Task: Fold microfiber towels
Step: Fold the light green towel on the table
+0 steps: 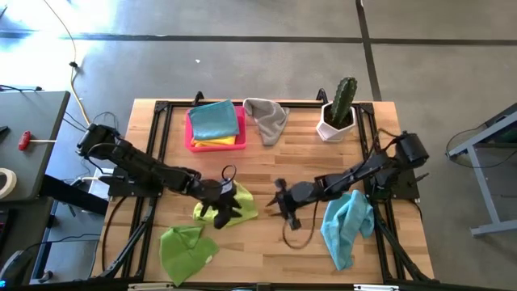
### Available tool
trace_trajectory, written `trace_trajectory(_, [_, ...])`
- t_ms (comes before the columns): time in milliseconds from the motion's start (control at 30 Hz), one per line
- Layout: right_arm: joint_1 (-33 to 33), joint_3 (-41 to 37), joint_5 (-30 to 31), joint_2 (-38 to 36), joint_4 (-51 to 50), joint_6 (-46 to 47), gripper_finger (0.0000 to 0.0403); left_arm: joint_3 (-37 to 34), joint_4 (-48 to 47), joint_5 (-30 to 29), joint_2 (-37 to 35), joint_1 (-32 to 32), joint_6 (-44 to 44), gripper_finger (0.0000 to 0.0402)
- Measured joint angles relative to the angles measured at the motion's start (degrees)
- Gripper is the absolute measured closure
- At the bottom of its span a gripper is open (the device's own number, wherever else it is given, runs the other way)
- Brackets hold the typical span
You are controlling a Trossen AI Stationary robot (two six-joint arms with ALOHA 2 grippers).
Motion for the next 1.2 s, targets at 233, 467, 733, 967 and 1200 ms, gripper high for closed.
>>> trace_trajectory(233, [2.0, 4.3, 2.1, 9.3, 5.1, -14.6, 0.0254, -0.1, 0.4, -0.5, -0.3, -5.8, -6.9, 0.0232])
trace_trajectory(467, [0.4, 11.6, 2.3, 15.6, -2.9, -15.2, 0.0254, 0.0, 2.2, -3.0, -0.3, -10.3, -11.1, 0.0232])
trace_trajectory(733, [-1.4, 15.3, 2.2, 18.0, -7.6, -16.3, 0.0254, 0.0, 4.5, -4.3, -0.3, -13.0, -11.1, 0.0232])
trace_trajectory(967, [-1.6, 15.3, 1.9, 18.6, -8.3, -18.2, 0.0257, 0.0, 4.6, -5.0, -0.3, -13.7, -11.3, 0.0232])
trace_trajectory(1200, [-1.6, 15.3, 1.3, 19.2, -8.3, -18.2, 0.0337, 0.0, 4.5, -5.0, -0.3, -13.7, -11.2, 0.0232])
